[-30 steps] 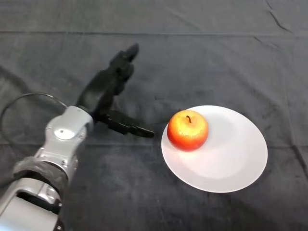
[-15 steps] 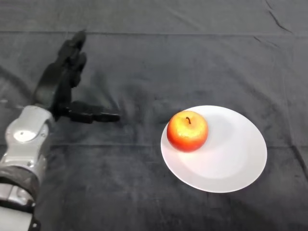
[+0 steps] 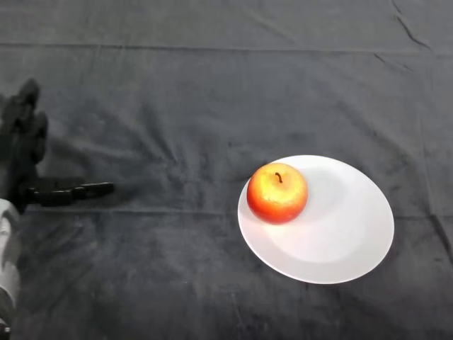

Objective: Move the apple to the plate

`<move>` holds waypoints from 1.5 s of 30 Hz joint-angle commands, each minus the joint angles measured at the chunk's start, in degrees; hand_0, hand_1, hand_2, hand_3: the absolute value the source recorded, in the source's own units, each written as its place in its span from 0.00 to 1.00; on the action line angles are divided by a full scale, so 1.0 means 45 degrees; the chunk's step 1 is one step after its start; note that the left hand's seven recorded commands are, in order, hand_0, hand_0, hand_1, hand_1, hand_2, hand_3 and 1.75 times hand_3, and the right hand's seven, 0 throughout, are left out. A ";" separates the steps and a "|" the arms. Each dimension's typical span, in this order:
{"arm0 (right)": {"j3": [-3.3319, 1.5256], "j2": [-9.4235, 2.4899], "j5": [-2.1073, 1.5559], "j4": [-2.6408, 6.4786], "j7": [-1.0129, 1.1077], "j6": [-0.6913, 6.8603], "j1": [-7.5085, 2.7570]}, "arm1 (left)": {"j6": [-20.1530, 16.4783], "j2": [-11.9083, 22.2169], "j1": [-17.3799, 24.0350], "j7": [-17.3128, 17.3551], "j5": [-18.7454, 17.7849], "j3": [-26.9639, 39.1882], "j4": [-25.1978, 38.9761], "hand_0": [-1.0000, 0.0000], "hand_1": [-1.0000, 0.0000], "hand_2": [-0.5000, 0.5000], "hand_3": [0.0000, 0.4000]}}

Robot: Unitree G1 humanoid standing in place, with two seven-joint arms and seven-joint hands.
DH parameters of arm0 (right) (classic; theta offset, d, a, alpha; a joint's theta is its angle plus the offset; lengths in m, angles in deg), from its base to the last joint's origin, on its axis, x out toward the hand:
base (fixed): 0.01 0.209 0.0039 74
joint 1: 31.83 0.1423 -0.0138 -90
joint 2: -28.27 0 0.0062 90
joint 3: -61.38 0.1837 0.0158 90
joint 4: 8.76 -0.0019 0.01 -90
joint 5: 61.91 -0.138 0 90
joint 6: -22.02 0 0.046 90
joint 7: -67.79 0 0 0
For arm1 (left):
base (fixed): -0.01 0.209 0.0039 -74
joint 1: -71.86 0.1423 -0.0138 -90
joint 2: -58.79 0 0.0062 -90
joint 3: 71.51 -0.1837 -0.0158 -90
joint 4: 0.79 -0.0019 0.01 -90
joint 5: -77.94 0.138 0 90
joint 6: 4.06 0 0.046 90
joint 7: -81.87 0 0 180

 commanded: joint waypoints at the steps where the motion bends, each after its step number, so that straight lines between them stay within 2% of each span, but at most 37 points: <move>1: 0.0035 0.0223 -0.0234 -0.0070 -0.0004 -0.0101 0.0163 | 0.0005 0.0833 0.0377 -0.0062 -0.0263 0.0474 -0.0278 1.00 1.00 0.50 0.00; 14: 0.0036 0.0225 -0.0234 -0.0065 -0.0003 -0.0101 0.0165 | -0.0335 0.1948 0.0877 -0.0393 -0.0488 0.1757 -0.0472 1.00 1.00 0.50 0.00; 30: 0.0040 0.0231 -0.0235 -0.0052 0.0003 -0.0101 0.0169 | -0.1024 0.2754 0.1229 -0.1488 -0.1067 0.3465 -0.0816 1.00 1.00 0.50 0.00; 37: 0.0042 0.0235 -0.0236 -0.0043 0.0006 -0.0102 0.0172 | -0.1415 0.2947 0.1414 -0.1937 -0.1737 0.4551 -0.0970 1.00 1.00 0.50 0.00; 45: 0.0045 0.0241 -0.0237 -0.0030 0.0012 -0.0103 0.0176 | -0.1952 0.2757 0.1225 -0.2469 -0.2676 0.5813 -0.1041 1.00 1.00 0.50 0.00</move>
